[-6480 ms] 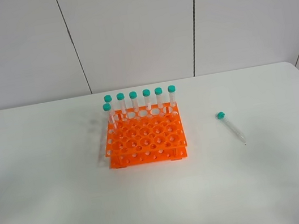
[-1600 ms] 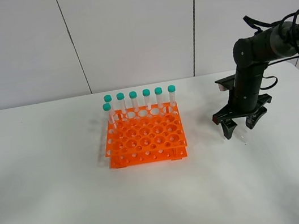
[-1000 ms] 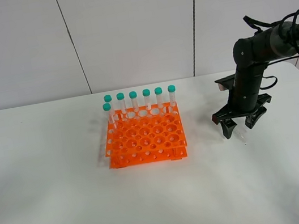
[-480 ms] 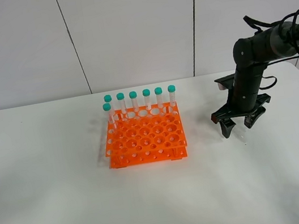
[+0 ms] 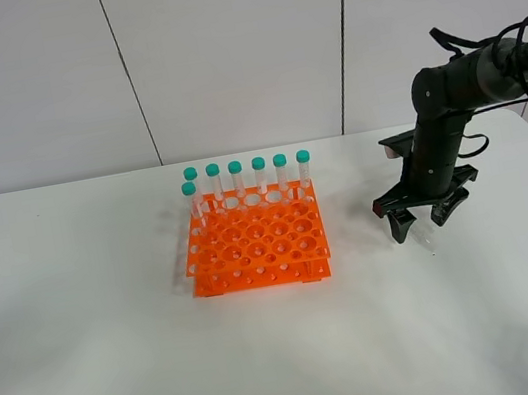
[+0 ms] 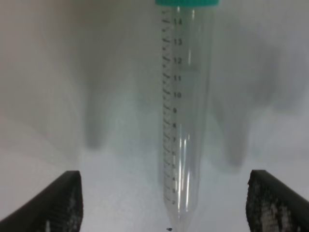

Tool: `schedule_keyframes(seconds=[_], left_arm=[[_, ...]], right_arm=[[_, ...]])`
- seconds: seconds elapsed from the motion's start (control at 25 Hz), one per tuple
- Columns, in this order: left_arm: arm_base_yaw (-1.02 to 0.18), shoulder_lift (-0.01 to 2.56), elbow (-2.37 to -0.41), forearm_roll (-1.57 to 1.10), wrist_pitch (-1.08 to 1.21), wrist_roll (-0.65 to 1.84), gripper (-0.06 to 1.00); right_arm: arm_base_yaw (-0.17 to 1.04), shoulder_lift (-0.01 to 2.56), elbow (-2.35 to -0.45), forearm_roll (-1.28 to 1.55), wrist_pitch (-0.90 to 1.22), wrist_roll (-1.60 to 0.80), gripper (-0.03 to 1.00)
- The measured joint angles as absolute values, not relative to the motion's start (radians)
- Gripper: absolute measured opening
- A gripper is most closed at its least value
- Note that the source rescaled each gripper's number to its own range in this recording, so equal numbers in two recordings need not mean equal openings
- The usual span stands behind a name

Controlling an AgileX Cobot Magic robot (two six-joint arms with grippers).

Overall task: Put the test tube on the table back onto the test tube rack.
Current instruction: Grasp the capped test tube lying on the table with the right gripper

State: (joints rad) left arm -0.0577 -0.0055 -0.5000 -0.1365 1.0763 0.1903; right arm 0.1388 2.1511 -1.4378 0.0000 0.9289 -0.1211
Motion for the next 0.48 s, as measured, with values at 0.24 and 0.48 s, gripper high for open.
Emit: schedule_keyframes(seconds=[0.24, 0.48], left_arm=[[-0.058, -0.005, -0.500, -0.137, 1.076, 0.190, 0.95], [-0.058, -0.005, -0.500, -0.137, 1.076, 0.190, 0.95]], right_arm=[[0.139, 2.183, -1.439, 0.008, 0.929, -0.121, 0.87], [0.139, 2.183, -1.455, 0.008, 0.942, -0.121, 0.87]])
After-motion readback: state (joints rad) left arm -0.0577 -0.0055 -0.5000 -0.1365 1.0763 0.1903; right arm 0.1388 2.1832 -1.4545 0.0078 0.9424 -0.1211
